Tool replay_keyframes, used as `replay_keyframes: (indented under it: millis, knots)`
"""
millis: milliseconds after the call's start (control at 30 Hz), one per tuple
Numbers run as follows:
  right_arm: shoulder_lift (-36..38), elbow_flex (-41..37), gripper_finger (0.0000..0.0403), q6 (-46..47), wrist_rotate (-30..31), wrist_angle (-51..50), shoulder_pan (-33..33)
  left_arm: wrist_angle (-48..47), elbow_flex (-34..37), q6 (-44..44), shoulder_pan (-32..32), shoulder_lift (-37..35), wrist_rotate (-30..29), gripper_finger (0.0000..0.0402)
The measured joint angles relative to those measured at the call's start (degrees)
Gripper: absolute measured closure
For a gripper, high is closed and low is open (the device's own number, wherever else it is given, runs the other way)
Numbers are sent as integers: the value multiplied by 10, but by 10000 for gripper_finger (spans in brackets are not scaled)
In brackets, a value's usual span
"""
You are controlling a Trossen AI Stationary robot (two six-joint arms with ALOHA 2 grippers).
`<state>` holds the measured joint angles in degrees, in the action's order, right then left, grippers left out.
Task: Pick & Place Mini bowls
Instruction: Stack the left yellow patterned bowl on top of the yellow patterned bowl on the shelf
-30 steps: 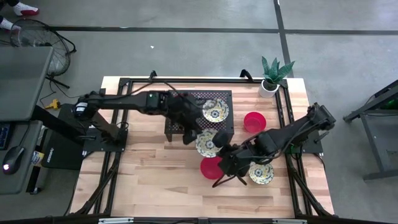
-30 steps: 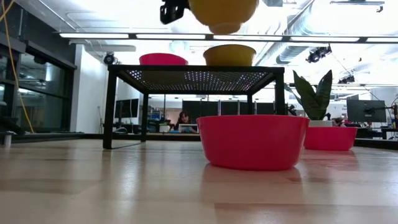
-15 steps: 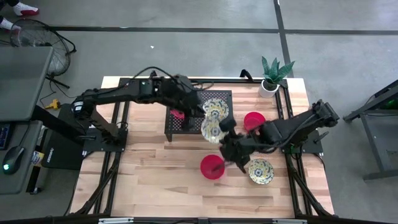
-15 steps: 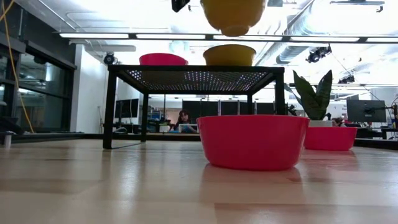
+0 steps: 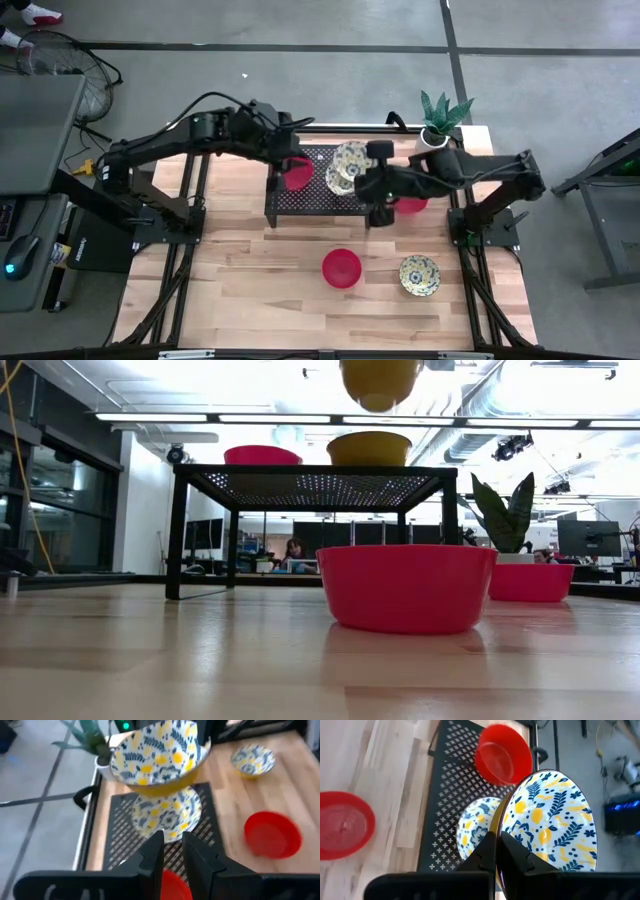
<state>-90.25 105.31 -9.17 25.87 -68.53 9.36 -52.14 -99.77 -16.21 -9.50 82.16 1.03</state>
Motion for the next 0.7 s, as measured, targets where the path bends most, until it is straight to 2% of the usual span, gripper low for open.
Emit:
replay_keyframes:
  millis: [133, 333, 700]
  knots:
    - [-4, 0, 402, 39, -14, -2, -18, -3, 0, -39, 1, -4, 4, 337]
    - [-32, 0, 402, 76, -27, -8, -23, -3, 0, -88, 1, -4, 45, 337]
    - [-76, 0, 402, 103, -36, 3, -45, -20, 2, -143, 1, -22, 60, 337]
